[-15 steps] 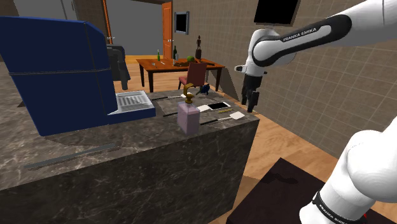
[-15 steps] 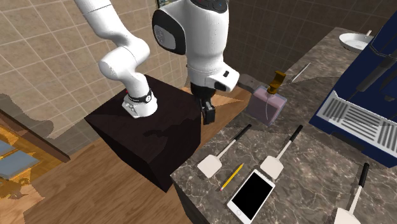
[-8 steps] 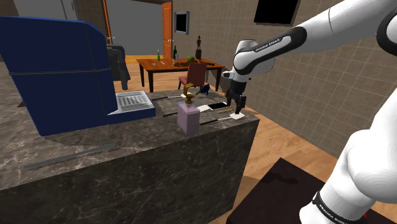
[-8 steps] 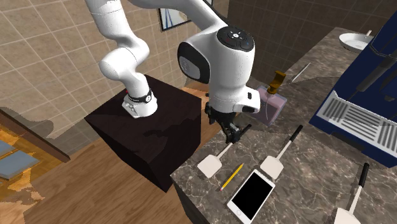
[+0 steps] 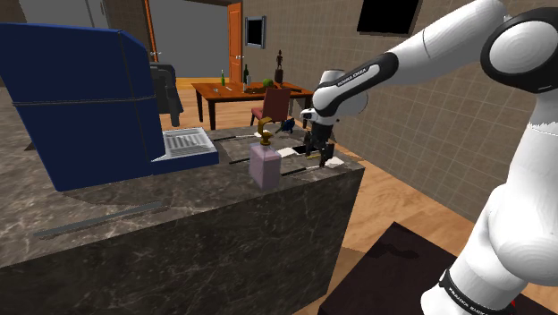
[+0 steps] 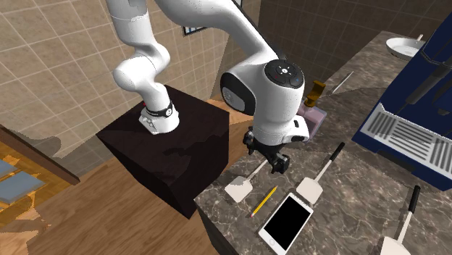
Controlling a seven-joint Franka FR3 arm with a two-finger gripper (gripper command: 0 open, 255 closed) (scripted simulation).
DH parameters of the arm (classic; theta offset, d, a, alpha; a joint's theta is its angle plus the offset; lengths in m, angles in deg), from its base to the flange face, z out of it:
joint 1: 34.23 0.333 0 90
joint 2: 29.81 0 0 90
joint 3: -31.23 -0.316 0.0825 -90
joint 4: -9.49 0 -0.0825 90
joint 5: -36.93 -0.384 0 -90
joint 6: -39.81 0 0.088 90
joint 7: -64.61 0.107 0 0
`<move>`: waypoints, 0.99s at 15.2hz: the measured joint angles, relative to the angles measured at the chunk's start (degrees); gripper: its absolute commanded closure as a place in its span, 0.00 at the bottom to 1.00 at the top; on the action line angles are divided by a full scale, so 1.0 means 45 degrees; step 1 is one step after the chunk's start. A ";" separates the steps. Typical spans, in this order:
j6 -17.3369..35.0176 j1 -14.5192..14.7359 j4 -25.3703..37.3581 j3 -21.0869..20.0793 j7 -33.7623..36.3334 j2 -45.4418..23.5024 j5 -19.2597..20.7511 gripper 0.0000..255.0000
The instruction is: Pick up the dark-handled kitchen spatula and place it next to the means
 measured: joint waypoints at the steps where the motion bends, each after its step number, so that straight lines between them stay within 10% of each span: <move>1: 0.0152 0.0004 -0.0049 -0.0018 -0.0031 -0.0107 -0.0053 0.00; 10: 0.0552 0.0011 -0.0182 -0.0068 -0.0107 -0.0384 -0.0192 0.00; 11: 0.0552 0.0011 -0.0182 -0.0068 -0.0107 -0.0384 -0.0192 1.00; 15: 0.0552 0.0011 -0.0182 -0.0068 -0.0107 -0.0383 -0.0192 1.00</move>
